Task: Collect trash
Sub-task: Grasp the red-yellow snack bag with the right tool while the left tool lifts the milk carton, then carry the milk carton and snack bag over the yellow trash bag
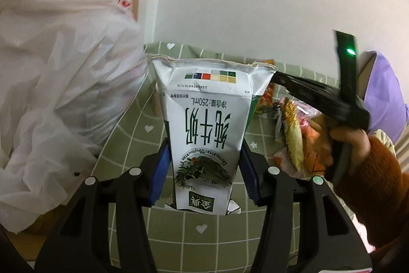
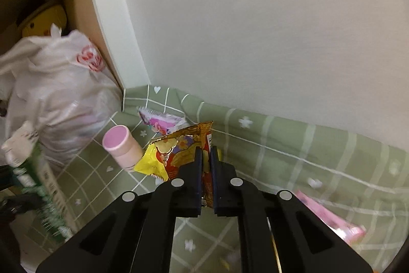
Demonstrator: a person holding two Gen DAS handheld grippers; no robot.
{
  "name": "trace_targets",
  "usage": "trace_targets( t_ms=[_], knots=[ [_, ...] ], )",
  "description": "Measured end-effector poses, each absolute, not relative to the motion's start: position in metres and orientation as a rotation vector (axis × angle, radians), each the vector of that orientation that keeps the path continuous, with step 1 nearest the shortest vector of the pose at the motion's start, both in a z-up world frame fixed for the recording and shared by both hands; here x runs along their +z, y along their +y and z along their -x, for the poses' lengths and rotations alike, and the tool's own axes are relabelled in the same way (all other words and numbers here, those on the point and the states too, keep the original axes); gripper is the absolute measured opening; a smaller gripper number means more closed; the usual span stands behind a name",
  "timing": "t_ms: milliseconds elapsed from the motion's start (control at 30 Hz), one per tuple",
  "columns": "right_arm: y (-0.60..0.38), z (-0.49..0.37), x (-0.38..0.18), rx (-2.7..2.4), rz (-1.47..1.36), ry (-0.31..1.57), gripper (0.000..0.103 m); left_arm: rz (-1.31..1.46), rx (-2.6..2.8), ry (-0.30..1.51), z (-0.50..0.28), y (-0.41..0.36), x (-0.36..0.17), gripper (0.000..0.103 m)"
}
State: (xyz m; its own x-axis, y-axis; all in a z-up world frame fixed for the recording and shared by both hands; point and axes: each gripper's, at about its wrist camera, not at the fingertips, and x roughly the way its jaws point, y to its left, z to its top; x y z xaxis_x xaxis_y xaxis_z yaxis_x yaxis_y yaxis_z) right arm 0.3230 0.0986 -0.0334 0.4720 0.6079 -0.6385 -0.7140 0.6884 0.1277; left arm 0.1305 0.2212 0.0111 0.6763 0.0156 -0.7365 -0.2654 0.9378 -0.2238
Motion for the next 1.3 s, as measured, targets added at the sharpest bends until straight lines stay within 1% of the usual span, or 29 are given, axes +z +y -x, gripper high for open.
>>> trace_targets(
  t_ms=[200,567,867,1033,1300],
  knots=[
    [0.033,-0.29,0.003,0.72,0.112,0.667,0.008,0.253,0.105,0.756,-0.144,0.191,0.042,0.049],
    [-0.104,-0.225,0.074,0.519,0.05,0.506,0.008,0.15,-0.13,0.607,-0.175,0.11,0.102,0.048],
    [-0.222,-0.159,0.116,0.239,0.006,0.382,0.008,0.087,-0.43,0.502,-0.204,0.01,0.147,0.049],
    [-0.281,-0.124,0.124,0.071,-0.023,0.355,0.008,0.072,-0.6,0.494,-0.212,-0.047,0.154,0.048],
    [-0.352,-0.079,0.114,-0.106,-0.096,0.364,0.008,0.051,-0.79,0.55,-0.225,-0.127,0.136,0.048]
  ],
)
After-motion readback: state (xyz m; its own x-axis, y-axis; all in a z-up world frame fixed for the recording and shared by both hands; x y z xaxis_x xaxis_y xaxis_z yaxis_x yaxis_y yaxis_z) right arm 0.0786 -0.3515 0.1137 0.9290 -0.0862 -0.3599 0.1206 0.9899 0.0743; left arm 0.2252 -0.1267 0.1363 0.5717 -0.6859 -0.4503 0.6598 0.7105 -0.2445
